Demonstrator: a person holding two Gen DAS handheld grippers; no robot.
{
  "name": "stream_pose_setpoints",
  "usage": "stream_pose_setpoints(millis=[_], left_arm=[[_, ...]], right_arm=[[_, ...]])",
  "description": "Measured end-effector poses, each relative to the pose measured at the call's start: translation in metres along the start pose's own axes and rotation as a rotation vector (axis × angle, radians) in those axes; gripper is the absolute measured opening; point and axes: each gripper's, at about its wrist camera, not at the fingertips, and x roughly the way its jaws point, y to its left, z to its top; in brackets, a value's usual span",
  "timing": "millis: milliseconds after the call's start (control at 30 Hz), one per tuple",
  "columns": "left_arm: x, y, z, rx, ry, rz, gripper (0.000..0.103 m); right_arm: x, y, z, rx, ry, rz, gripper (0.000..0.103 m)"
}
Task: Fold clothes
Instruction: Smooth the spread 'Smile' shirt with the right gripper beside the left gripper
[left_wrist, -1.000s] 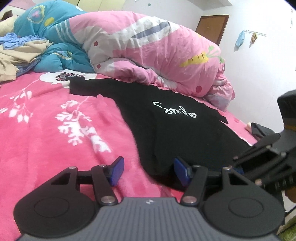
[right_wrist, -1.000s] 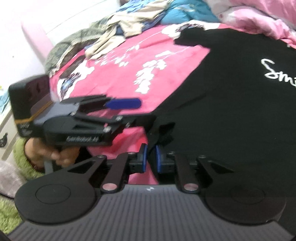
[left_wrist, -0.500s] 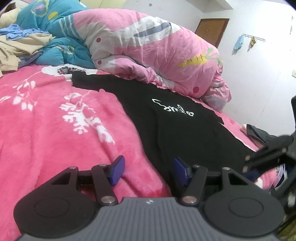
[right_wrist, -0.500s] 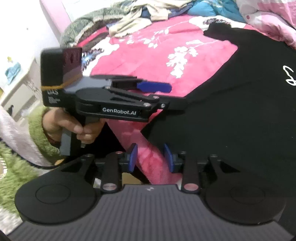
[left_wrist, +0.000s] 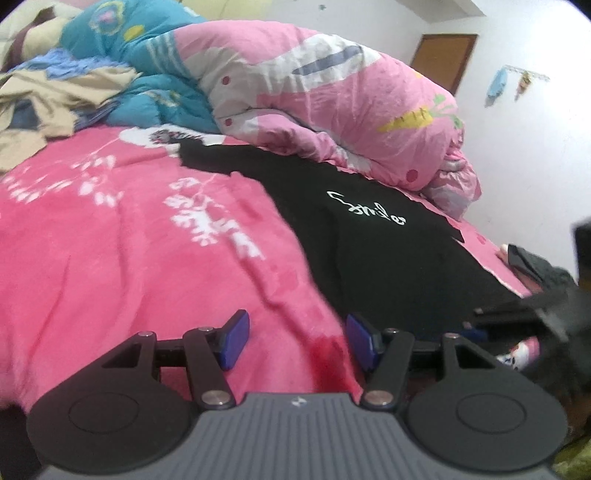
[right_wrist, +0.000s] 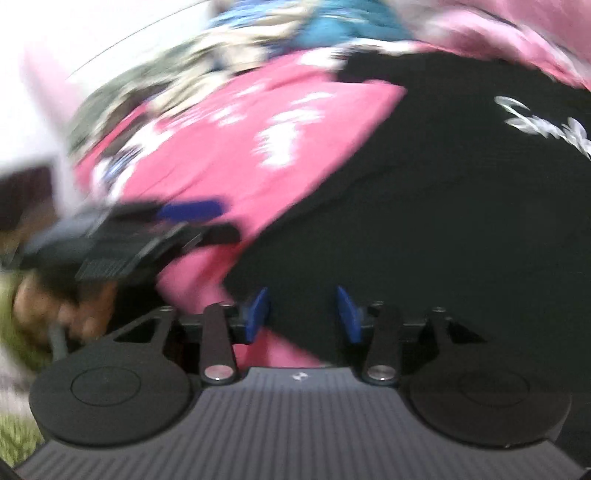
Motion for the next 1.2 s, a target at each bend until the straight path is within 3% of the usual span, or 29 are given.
stream_pose_setpoints(millis=[67, 133, 200, 333, 400, 467, 567, 633, 767, 833, 867, 967, 1067, 1133, 1200], left_arm=[[-0.004, 0.002, 0.002, -0.028, 0.003, 0.004, 0.059], [-0.008, 0.001, 0.003, -0.042, -0.002, 0.006, 0.059], [-0.008, -0.005, 0.008, -0.045, -0.009, -0.013, 0.059], [0.005, -0.038, 0.023, 0.028, -0.038, -0.089, 0.059], [0.02, -0.059, 0.025, 0.087, -0.035, -0.12, 0.059], [0.038, -0.077, 0.019, 0.134, 0.009, -0.14, 0.059], [0.057, -0.09, 0.003, 0.17, 0.107, -0.132, 0.057], [0.059, -0.087, -0.011, 0.169, 0.153, -0.102, 0.051], [0.035, -0.081, -0.013, 0.113, 0.179, -0.099, 0.051], [0.033, -0.087, -0.004, 0.134, 0.175, -0.098, 0.052], [0.036, -0.093, 0.002, 0.158, 0.171, -0.102, 0.052], [0.055, -0.117, 0.017, 0.231, 0.162, -0.126, 0.054], [0.093, -0.132, 0.021, 0.222, 0.205, -0.162, 0.053], [0.109, -0.134, 0.017, 0.201, 0.245, -0.16, 0.053], [0.105, -0.132, 0.006, 0.188, 0.252, -0.168, 0.054]], right_arm=[[-0.004, 0.023, -0.01, -0.104, -0.009, 0.039, 0.054], [-0.013, 0.026, -0.015, -0.102, 0.0, 0.13, 0.054], [-0.023, 0.023, -0.019, -0.107, -0.012, 0.122, 0.054], [-0.051, -0.009, -0.025, -0.021, -0.111, 0.009, 0.054], [-0.061, -0.034, -0.028, 0.082, -0.171, -0.101, 0.053], [-0.068, -0.055, -0.034, 0.152, -0.216, -0.226, 0.043], [-0.07, -0.082, -0.052, 0.134, -0.18, -0.436, 0.031], [-0.07, -0.096, -0.074, 0.126, -0.112, -0.494, 0.028], [-0.1, -0.099, -0.105, 0.17, -0.067, -0.479, 0.026], [-0.113, -0.105, -0.11, 0.205, -0.025, -0.473, 0.021], [-0.122, -0.11, -0.108, 0.213, -0.022, -0.476, 0.02], [-0.135, -0.124, -0.082, 0.185, -0.127, -0.498, 0.021], [-0.11, -0.152, -0.035, 0.162, -0.218, -0.469, 0.021], [-0.069, -0.178, -0.005, 0.177, -0.192, -0.435, 0.021], [-0.035, -0.195, 0.004, 0.154, -0.107, -0.452, 0.019]])
